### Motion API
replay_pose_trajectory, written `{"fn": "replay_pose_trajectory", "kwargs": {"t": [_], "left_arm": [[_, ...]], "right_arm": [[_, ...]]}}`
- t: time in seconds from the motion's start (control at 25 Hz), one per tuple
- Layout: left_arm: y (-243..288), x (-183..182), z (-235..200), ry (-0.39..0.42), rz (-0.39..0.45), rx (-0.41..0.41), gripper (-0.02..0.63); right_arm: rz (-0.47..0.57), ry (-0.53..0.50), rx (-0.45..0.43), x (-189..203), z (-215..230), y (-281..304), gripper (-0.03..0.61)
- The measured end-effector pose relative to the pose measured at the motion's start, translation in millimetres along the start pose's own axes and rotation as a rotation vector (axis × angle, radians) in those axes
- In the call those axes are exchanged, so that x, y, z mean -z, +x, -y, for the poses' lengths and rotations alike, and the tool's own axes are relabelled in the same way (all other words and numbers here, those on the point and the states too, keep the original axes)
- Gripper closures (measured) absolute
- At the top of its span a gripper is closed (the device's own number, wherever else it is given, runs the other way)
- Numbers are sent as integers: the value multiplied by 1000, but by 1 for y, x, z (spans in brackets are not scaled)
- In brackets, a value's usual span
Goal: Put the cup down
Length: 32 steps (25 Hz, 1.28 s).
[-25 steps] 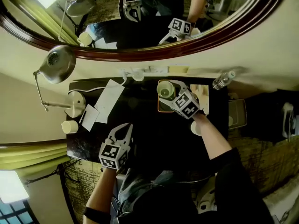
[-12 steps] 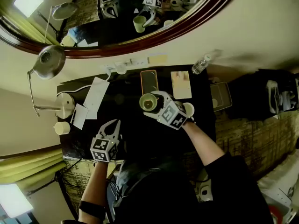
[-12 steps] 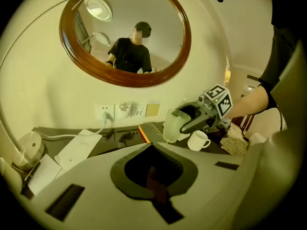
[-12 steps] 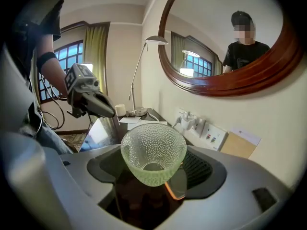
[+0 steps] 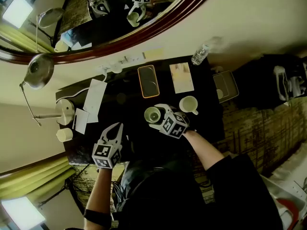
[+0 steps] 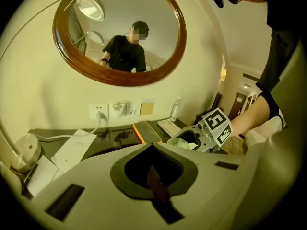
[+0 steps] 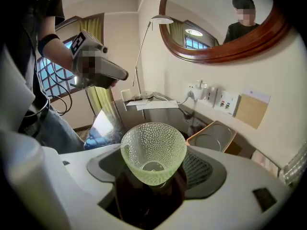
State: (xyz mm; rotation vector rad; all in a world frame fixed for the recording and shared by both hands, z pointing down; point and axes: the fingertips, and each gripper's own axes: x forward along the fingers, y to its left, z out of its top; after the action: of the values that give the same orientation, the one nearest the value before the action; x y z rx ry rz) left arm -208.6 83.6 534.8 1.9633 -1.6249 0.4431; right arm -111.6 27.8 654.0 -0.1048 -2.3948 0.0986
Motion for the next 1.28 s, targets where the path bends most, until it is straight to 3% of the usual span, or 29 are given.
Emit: {"fn": "replay_pose_trajectory", "kwargs": {"t": [0.32,0.6,0.92,1.04,1.28], "left_arm": [[0,0,0,12,-3,-3,611],[-1,4,-4,0,-7,-7,611],[0,-1,-2,7,13,0,611],[-3,-5,0,8,31,3,611],[-11,-15,4,-6,73,1,611]], "right_arm": [[-6,1,58,19,4,15,175],[-42,23,41,30,2,13,152],[-18,44,77,23,1,-1,152],[21,89,101,15,1,-18,152],[161,273,194,-11,10,-78,157]]}}
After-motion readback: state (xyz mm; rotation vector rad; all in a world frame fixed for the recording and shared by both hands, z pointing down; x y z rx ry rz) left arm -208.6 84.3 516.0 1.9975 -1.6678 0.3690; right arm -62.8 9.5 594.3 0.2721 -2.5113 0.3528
